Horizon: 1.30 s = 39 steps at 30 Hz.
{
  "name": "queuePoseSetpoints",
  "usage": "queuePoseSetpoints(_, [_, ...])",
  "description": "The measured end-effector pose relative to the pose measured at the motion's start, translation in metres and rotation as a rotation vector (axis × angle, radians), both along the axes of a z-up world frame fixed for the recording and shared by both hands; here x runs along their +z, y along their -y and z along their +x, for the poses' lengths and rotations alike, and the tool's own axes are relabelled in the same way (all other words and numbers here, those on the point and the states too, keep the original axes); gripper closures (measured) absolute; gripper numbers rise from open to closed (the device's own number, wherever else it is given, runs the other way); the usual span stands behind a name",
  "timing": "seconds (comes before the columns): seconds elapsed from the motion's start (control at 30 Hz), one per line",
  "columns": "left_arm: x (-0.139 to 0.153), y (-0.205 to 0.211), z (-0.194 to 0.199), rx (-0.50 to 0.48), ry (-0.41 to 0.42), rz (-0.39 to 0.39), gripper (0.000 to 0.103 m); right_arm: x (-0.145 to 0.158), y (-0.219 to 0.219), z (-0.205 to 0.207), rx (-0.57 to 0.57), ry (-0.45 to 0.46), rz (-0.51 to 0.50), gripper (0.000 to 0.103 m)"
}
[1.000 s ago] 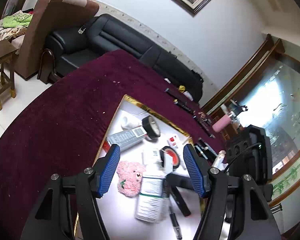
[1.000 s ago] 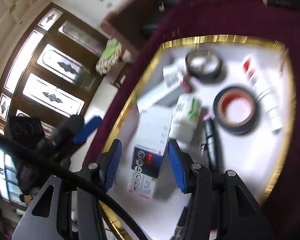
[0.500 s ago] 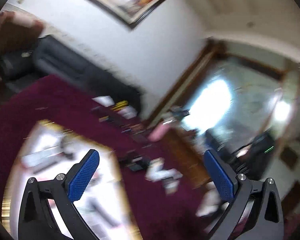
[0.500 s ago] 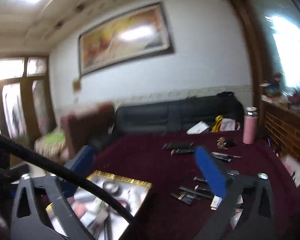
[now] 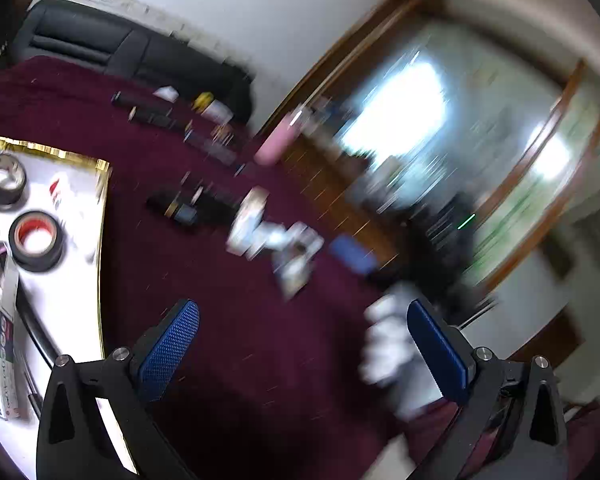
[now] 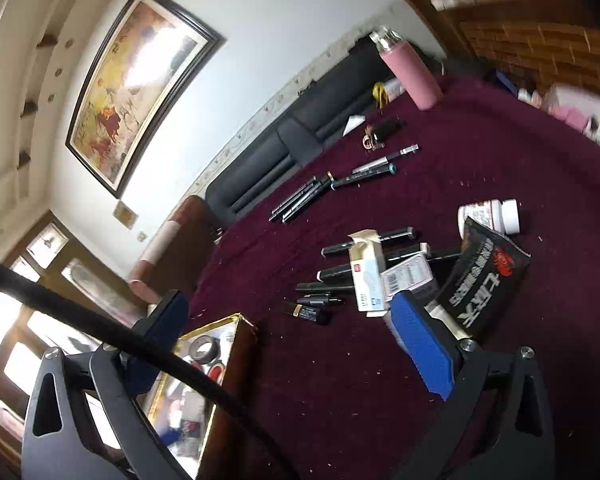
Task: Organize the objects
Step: 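Grasp the black printed snack bag with the right tool, then grasp the white stapler box with left while right holds the black snack bag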
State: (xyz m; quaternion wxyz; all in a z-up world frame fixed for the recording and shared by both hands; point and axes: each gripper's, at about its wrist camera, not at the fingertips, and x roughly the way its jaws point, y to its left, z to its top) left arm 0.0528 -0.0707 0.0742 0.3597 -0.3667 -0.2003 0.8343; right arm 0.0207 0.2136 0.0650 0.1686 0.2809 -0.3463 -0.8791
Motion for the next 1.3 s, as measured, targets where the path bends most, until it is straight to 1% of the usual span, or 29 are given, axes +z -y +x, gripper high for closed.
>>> queuePoseSetpoints(0.03, [-0.006,-0.008,-0.003,0.004,0.017,-0.044,0.002,-0.003,-0.011,-0.006,0.026,0.029,-0.028,0.001])
queuePoseSetpoints(0.07, [-0.012,-0.017,-0.007,0.000,0.033,-0.090,0.002,-0.008,-0.020,-0.015,0.034,0.059,-0.033,0.001])
queuePoseSetpoints(0.13, [-0.022,-0.032,-0.012,-0.003,0.057,-0.136,0.002,-0.013,-0.033,-0.025,0.019,0.105,0.003,0.001])
queuePoseSetpoints(0.27, [-0.041,-0.050,-0.030,0.023,0.110,-0.239,0.002,-0.024,-0.054,-0.026,-0.045,0.114,0.078,0.001])
queuePoseSetpoints(0.37, [-0.071,-0.056,-0.034,0.027,0.208,-0.295,0.002,-0.037,-0.066,-0.021,-0.073,0.129,0.098,0.001])
queuePoseSetpoints(0.4, [-0.069,-0.059,-0.031,0.043,0.169,-0.311,0.002,-0.044,-0.070,-0.024,-0.080,0.137,0.100,0.001])
queuePoseSetpoints(0.43, [-0.070,-0.062,-0.030,0.037,0.177,-0.334,0.002,-0.049,-0.074,-0.025,-0.089,0.152,0.106,0.001])
queuePoseSetpoints(0.5, [-0.071,-0.064,-0.031,0.049,0.166,-0.348,0.002,-0.056,-0.077,-0.028,-0.092,0.187,0.114,0.002])
queuePoseSetpoints(0.57, [-0.072,-0.059,-0.028,0.067,0.160,-0.333,0.002,-0.061,-0.078,-0.029,-0.079,0.212,0.110,0.004])
queuePoseSetpoints(0.67, [-0.074,-0.056,-0.022,0.076,0.122,-0.322,0.002,-0.069,-0.074,-0.034,-0.080,0.266,0.155,0.008])
queuePoseSetpoints(0.7, [-0.075,-0.057,-0.020,0.078,0.108,-0.327,0.002,-0.072,-0.073,-0.035,-0.074,0.288,0.157,0.008])
queuePoseSetpoints(0.77, [-0.075,-0.058,-0.020,0.079,0.103,-0.335,0.002,-0.074,-0.072,-0.034,-0.080,0.294,0.159,0.009])
queuePoseSetpoints(0.83, [-0.074,-0.060,-0.020,0.080,0.101,-0.338,0.002,-0.075,-0.073,-0.034,-0.075,0.302,0.133,0.009])
queuePoseSetpoints(0.9, [-0.075,-0.066,-0.022,0.082,0.098,-0.362,0.002,-0.074,-0.071,-0.037,-0.091,0.319,0.147,0.010])
queuePoseSetpoints(0.93, [-0.076,-0.070,-0.023,0.083,0.095,-0.383,0.002,-0.072,-0.069,-0.039,-0.091,0.331,0.148,0.012])
queuePoseSetpoints(1.0, [-0.076,-0.076,-0.023,0.084,0.088,-0.425,0.002,-0.069,-0.063,-0.046,-0.070,0.347,0.138,0.026])
queuePoseSetpoints(1.03, [-0.077,-0.079,-0.022,0.084,0.084,-0.446,0.002,-0.068,-0.057,-0.051,-0.059,0.361,0.151,0.029])
queuePoseSetpoints(1.1, [-0.078,-0.083,-0.022,0.085,0.080,-0.473,0.002,-0.068,-0.047,-0.059,-0.035,0.372,0.172,0.040])
queuePoseSetpoints(1.23, [-0.078,-0.084,-0.017,0.084,0.075,-0.494,0.002,-0.068,-0.035,-0.060,0.006,0.342,0.205,0.048])
queuePoseSetpoints(1.3, [-0.077,-0.082,-0.015,0.083,0.074,-0.489,0.002,-0.067,-0.036,-0.055,0.022,0.326,0.205,0.053])
